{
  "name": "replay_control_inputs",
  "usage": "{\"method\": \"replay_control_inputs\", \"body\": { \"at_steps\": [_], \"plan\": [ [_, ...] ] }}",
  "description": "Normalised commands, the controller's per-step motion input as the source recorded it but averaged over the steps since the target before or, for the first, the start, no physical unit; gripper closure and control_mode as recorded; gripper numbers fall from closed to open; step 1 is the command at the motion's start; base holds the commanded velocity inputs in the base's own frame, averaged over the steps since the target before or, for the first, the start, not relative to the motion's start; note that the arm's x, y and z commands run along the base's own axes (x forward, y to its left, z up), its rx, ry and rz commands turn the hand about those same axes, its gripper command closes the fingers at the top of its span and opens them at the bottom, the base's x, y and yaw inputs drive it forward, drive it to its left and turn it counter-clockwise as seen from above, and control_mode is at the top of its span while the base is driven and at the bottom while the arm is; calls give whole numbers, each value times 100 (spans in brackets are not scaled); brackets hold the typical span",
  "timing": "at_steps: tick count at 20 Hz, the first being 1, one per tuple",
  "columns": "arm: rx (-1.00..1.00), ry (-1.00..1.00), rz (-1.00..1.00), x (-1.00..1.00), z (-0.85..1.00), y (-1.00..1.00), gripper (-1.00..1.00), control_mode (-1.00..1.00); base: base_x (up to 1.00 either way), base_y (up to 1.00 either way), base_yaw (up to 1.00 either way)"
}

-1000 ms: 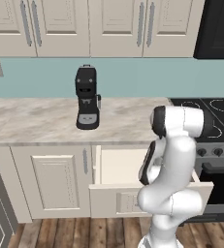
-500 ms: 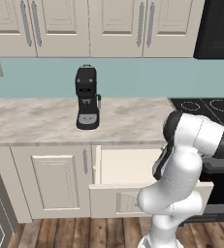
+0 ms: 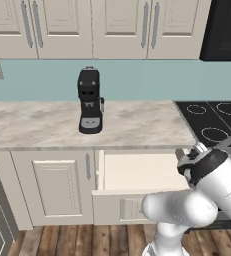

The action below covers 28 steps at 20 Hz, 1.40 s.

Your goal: Pick up the knife from the drawer and place it on the cutting board. Then place the meat from the plate to the cutting board.

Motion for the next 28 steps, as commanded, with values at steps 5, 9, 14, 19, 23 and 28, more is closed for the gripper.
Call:
{"method": "replay_control_inputs", "body": {
  "at_steps": [5, 9, 14, 19, 23, 28],
  "plan": [
    [0, 8, -7, -7, 100, -32, 100, -100, 0, 0, 0],
    [0, 12, 0, -16, 95, -6, 100, -100, 0, 0, 0],
    [0, -2, 0, -55, 9, 45, 100, -100, 0, 0, 0],
    [-7, -12, 2, -13, 1, 63, 100, -100, 0, 0, 0],
    [-5, 3, 0, 0, 28, 51, 100, -100, 0, 0, 0],
    [0, 15, 2, 0, 42, 31, 100, -100, 0, 0, 0]
  ]
}}
